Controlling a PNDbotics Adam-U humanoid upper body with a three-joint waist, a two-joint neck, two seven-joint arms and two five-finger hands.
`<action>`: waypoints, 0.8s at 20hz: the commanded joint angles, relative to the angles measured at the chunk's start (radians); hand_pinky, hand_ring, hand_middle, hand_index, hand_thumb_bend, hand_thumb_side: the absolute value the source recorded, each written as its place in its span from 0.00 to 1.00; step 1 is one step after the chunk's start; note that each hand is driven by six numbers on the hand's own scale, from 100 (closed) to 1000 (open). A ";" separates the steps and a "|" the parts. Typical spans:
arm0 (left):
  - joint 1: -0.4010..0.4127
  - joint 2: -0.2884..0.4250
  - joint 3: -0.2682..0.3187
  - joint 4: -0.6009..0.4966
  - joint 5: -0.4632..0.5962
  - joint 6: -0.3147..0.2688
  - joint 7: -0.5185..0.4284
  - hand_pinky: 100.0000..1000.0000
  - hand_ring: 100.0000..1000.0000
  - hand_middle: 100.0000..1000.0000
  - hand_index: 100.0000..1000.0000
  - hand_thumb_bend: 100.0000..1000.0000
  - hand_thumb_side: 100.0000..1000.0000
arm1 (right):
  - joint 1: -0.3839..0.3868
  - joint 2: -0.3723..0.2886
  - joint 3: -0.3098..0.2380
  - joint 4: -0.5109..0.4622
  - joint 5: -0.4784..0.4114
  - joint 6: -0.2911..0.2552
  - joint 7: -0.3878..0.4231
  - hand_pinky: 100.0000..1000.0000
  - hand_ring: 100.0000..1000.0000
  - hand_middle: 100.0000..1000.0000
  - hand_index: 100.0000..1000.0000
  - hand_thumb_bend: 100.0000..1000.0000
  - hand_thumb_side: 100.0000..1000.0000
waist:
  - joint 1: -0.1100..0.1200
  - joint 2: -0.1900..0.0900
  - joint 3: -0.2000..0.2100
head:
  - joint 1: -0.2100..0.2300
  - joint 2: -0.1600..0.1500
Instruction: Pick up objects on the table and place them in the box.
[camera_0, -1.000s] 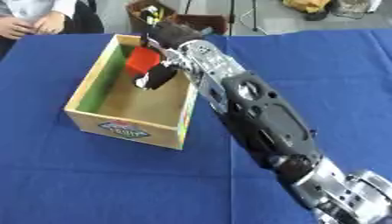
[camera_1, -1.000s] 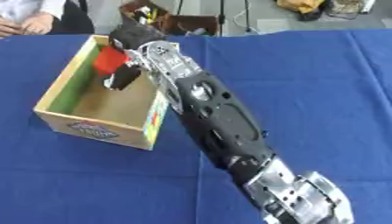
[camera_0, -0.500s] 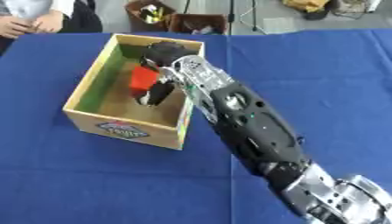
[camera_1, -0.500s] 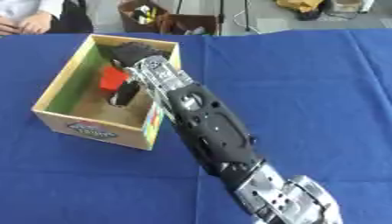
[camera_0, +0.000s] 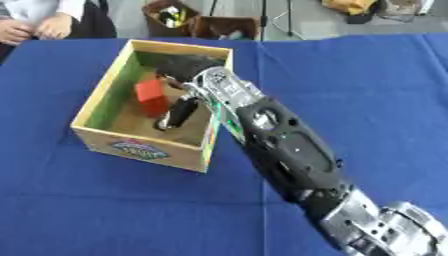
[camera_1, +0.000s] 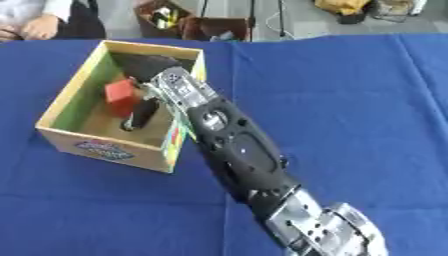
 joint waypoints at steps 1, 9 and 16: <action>-0.004 0.012 0.000 -0.018 0.000 -0.002 0.000 0.43 0.59 0.52 0.71 0.26 0.84 | -0.025 -0.009 -0.006 -0.065 -0.033 0.006 -0.018 0.84 0.89 0.83 0.94 0.62 0.61 | 0.007 -0.026 -0.001 | 0.007 0.008; 0.004 0.018 0.005 -0.018 0.001 -0.003 0.008 0.43 0.59 0.52 0.71 0.26 0.85 | 0.003 -0.110 0.018 -0.309 -0.305 0.064 -0.093 0.86 0.87 0.81 0.93 0.50 0.76 | 0.011 -0.049 -0.020 | 0.042 0.037; 0.012 0.030 0.010 -0.018 0.000 -0.006 0.019 0.43 0.59 0.52 0.71 0.26 0.86 | 0.085 -0.239 0.024 -0.598 -0.600 0.132 -0.170 0.86 0.87 0.78 0.91 0.20 0.95 | 0.020 -0.072 -0.046 | 0.075 0.055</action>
